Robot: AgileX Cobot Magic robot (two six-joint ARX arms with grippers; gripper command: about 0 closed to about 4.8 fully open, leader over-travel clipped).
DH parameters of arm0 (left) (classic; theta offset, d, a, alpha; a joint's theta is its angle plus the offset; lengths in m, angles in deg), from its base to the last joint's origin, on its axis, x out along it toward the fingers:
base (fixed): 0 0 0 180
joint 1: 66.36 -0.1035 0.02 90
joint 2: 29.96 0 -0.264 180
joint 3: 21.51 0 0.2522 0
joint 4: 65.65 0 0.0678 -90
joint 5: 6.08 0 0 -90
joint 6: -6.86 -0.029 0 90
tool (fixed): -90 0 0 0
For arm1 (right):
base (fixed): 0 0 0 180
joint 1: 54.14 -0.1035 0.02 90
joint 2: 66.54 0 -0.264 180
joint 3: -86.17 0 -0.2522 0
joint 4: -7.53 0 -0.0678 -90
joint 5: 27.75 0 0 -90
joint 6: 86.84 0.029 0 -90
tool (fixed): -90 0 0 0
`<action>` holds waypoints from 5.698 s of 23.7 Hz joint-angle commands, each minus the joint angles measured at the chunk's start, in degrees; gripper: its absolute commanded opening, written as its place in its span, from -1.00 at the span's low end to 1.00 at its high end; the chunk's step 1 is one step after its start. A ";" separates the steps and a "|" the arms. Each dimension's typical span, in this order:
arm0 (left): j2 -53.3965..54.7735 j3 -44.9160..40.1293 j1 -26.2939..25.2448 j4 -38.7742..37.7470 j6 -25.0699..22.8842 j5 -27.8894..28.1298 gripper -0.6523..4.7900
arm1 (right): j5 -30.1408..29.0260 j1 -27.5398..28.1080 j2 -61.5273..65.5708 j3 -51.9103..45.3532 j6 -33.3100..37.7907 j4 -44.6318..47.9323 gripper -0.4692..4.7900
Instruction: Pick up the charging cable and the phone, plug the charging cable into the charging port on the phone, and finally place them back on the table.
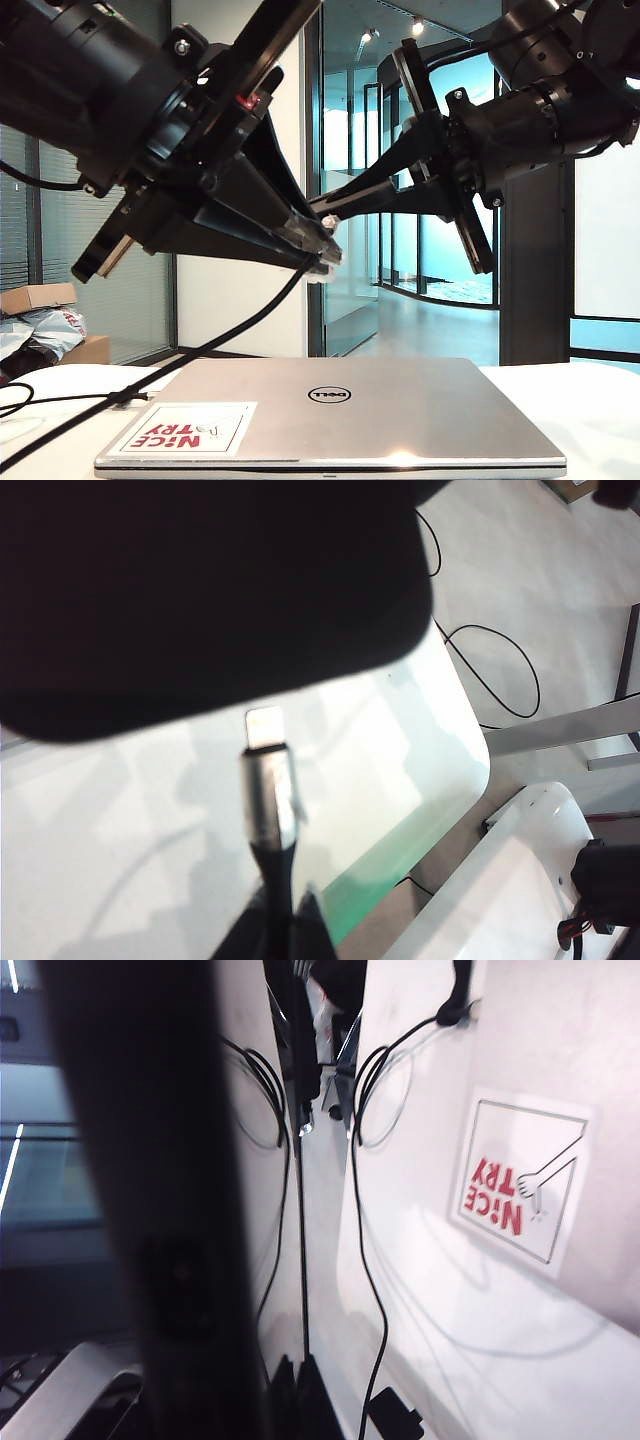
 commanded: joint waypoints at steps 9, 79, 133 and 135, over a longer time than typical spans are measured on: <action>-0.15 0.11 -0.09 1.03 -0.04 -0.24 -0.78 | -2.14 -0.11 -0.44 0.31 -3.50 -1.38 -0.84; -0.17 0.11 -0.13 1.66 7.67 -0.17 -0.78 | -0.50 -0.04 -0.59 -1.51 2.36 6.51 -0.85; -0.22 0.11 -0.13 4.15 0.20 -0.07 -0.05 | 3.15 -0.87 -0.59 -2.05 -2.34 5.29 -0.85; -0.26 0.13 -0.13 4.15 -0.55 -0.04 0.20 | 3.69 0.02 -0.59 -2.01 -2.40 5.25 -0.85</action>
